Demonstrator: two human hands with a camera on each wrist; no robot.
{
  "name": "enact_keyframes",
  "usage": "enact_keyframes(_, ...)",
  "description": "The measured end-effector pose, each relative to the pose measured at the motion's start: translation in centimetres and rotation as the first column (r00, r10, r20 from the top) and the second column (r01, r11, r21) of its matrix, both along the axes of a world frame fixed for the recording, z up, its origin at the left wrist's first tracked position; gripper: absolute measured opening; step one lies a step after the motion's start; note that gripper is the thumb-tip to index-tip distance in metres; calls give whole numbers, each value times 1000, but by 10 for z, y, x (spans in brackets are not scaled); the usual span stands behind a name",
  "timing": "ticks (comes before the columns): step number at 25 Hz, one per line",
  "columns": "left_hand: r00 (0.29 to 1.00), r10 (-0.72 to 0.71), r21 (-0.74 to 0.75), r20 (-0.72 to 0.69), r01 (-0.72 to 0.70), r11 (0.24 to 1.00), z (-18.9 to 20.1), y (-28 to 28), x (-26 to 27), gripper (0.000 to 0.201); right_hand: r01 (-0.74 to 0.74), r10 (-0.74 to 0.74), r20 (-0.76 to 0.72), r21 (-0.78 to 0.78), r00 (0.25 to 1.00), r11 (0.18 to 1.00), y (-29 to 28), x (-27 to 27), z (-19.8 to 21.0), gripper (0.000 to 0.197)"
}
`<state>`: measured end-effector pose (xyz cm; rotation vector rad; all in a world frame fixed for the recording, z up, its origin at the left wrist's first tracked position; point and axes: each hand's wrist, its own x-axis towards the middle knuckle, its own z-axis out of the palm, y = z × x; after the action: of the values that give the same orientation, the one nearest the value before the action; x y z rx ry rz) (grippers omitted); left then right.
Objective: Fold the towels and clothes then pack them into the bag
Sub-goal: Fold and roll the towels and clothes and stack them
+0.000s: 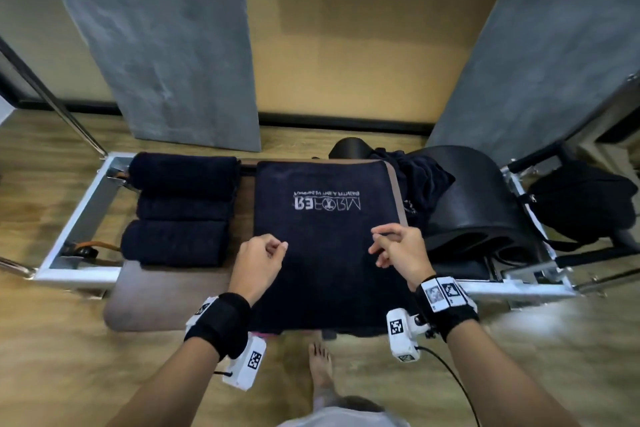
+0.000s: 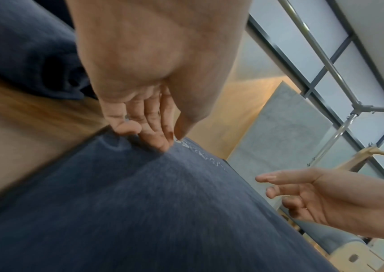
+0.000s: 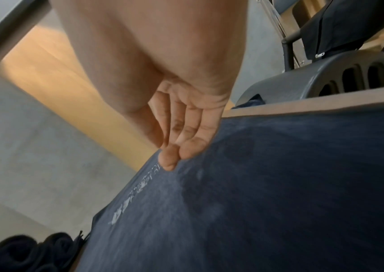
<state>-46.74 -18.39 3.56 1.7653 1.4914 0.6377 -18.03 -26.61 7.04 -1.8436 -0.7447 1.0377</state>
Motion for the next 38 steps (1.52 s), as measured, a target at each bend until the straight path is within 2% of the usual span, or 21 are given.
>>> enact_keyframes(4, 1000, -15, 75, -23, 16, 997, -2, -50, -30, 20, 33, -19, 174, -77, 985, 997, -63, -5, -14, 2)
enact_keyframes(5, 999, -29, 98, -42, 33, 995, -3, -60, -36, 16, 54, -30, 221, -103, 975, 993, -76, -3, -18, 5)
enact_keyframes(7, 991, -51, 145, -124, 69, 987, -5, -75, -45, 10, 87, -34, 312, -157, 949, 984, -97, 1, -24, 13)
enact_keyframes(9, 973, -59, 159, -223, 96, 983, -7, -85, -52, 14, 97, -18, 378, -190, 925, 977, -112, 2, -29, 18)
enact_keyframes(11, 961, -73, 153, -268, 117, 981, -9, -91, -56, 22, 117, -28, 398, -200, 917, 973, -118, 2, -33, 20)
enact_keyframes(15, 974, -76, 201, -211, 119, 972, -6, -89, -52, 18, 91, 8, 413, -218, 911, 972, -115, 2, -34, 19)
enact_keyframes(19, 984, -65, 250, -164, 106, 962, 11, -63, -32, 21, 18, 37, 364, -145, 931, 989, -78, 3, -10, 18)
enact_keyframes(22, 989, -87, 314, -122, 121, 942, 41, -16, -3, 16, -32, 29, 331, 1, 943, 999, -20, 1, 22, 15)
enact_keyframes(26, 992, -61, 378, -108, 98, 921, 80, 48, 46, 15, -95, 68, 234, 104, 970, 990, 62, -9, 60, 14)
enact_keyframes(29, 999, -8, 283, 34, -2, 959, 84, 76, 69, 4, -109, 95, 106, 137, 990, 985, 98, -18, 71, 8)
enact_keyframes(30, 997, 1, 231, 77, -19, 973, 80, 78, 70, 13, -105, 99, 46, 138, 994, 985, 100, -18, 70, 6)
enact_keyframes(32, 994, -15, 141, 106, 0, 990, 64, 68, 61, 35, -90, 91, -6, 115, 996, 989, 91, -13, 58, 16)
enact_keyframes(34, 999, 29, 122, 43, -34, 992, 42, 50, 40, 30, -66, 65, 19, 44, 998, 997, 67, -2, 35, 18)
enact_keyframes(36, 989, 91, 80, -115, -83, 993, 17, 26, 15, 21, -46, 56, 121, -87, 991, 995, 34, 10, 10, 18)
enact_keyframes(38, 962, 67, -31, -264, -78, 996, 3, 2, -2, 29, -78, 126, 212, -222, 969, 972, 4, 16, -11, 23)
